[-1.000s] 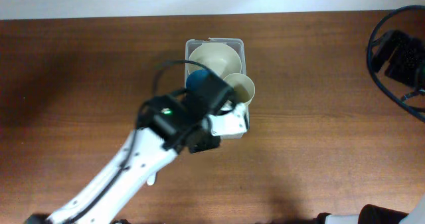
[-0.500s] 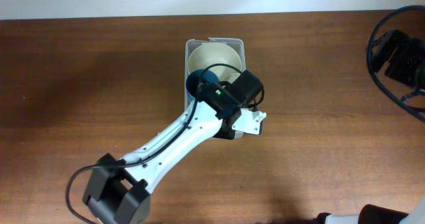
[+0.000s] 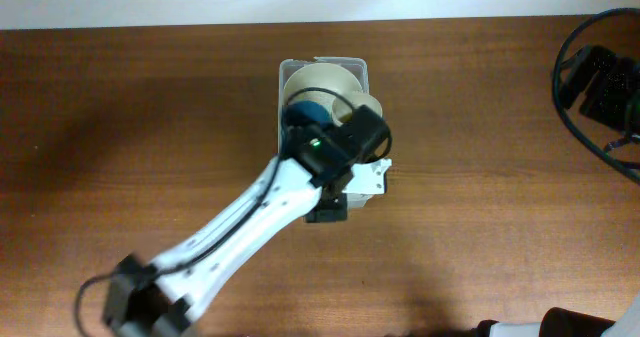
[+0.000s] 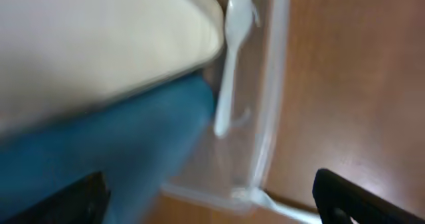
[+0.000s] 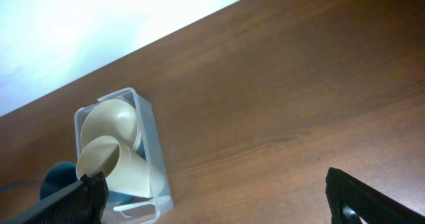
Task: Pack container
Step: 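Release the spoon and move the left gripper to the white fork, then grasp the white fork with the left gripper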
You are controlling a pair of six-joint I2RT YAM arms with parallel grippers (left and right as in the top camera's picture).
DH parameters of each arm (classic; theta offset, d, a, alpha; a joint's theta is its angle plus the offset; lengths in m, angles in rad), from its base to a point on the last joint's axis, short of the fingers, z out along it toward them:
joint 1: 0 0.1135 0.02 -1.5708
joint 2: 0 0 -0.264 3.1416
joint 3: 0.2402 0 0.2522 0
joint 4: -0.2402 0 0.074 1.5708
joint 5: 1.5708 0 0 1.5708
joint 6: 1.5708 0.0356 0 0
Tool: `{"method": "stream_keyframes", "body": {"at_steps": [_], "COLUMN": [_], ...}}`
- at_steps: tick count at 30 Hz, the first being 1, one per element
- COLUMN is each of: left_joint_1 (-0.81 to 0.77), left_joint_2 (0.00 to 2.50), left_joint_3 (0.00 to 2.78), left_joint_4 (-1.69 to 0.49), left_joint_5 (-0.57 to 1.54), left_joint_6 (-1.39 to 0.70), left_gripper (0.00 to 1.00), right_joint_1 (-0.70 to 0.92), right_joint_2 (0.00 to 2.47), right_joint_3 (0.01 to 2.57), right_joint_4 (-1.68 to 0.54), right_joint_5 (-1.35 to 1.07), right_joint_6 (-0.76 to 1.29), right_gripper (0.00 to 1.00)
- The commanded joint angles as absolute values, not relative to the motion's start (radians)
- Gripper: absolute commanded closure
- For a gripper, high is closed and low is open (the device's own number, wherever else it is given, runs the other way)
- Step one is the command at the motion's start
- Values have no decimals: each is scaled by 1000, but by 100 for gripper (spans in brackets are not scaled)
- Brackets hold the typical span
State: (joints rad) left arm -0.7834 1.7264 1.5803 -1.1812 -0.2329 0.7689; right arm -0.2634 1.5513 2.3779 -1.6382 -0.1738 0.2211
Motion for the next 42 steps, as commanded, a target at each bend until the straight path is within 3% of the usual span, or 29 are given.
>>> {"method": "stream_keyframes", "body": {"at_steps": [1, 5, 11, 15, 20, 27, 34, 42], "left_joint_1": [-781, -773, -638, -529, -437, -324, -274, -274], "left_joint_2": [1563, 1460, 1378, 1380, 1381, 1392, 1464, 1664], "left_joint_3": [1594, 1594, 1589, 1554, 1405, 1115, 1008, 1003], "left_joint_4": [-1268, -1363, -1427, -1463, -1398, -1129, -1005, -945], "left_joint_5": [-127, -108, -289, -292, -274, -98, -71, -71], "left_joint_6": [555, 430, -209, -331, -348, -258, -162, -171], "left_gripper": [0, 1, 0, 0, 0, 1, 18, 24], "right_joint_1": [-271, -271, -271, -271, -271, -271, -271, -271], "right_joint_2": [1551, 1551, 1551, 1551, 1551, 1551, 1551, 1551], "right_joint_3": [2385, 2385, 2385, 2385, 2385, 2385, 2385, 2385], "right_joint_4": [-1635, -1635, -1635, -1635, -1635, -1635, -1635, -1635], "right_joint_5": [-171, -171, -171, -171, -171, -171, -171, -171], "right_joint_6": [213, 213, 214, 214, 213, 213, 213, 214], "right_gripper": [1, 1, 1, 1, 1, 1, 1, 1]}}
